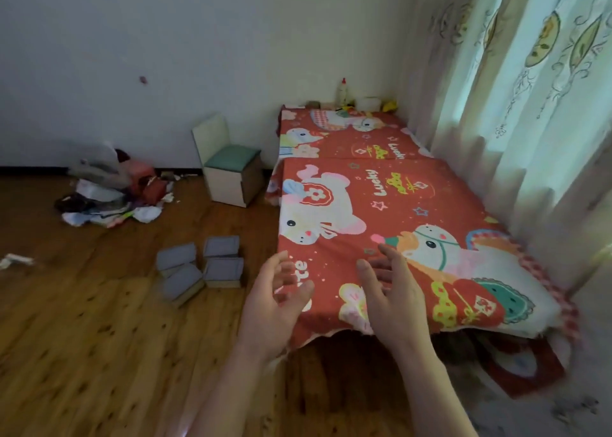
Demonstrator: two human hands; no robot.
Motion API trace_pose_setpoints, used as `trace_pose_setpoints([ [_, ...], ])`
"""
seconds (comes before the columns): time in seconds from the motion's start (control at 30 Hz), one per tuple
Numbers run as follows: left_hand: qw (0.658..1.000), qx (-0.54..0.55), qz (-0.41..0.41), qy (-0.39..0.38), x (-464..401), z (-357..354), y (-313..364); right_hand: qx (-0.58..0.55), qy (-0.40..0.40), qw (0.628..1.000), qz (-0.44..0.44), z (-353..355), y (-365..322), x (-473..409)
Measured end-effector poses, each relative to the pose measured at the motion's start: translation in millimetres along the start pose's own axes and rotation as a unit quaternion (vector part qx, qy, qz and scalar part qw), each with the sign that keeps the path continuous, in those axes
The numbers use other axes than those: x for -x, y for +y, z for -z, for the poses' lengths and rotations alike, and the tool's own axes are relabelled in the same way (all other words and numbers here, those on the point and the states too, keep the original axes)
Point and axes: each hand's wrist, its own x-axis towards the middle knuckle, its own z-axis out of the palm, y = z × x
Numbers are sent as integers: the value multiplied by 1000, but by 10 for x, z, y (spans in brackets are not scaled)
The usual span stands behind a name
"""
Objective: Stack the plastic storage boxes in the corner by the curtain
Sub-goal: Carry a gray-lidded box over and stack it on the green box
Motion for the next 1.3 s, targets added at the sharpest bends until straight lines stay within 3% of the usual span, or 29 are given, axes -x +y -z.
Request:
trace_pose_setpoints([
  [0.3, 992, -38, 14, 116, -622, 266, -129, -25, -78, 996, 17, -745, -32, -754],
  [0.67, 977, -12, 57, 206, -873, 902, -441, -51, -178, 982, 39, -1511, -286, -1007],
  [1.3, 985, 2, 82, 151, -2216, 2658, -1225, -5, -165, 986, -12, -3520, -889, -1469],
])
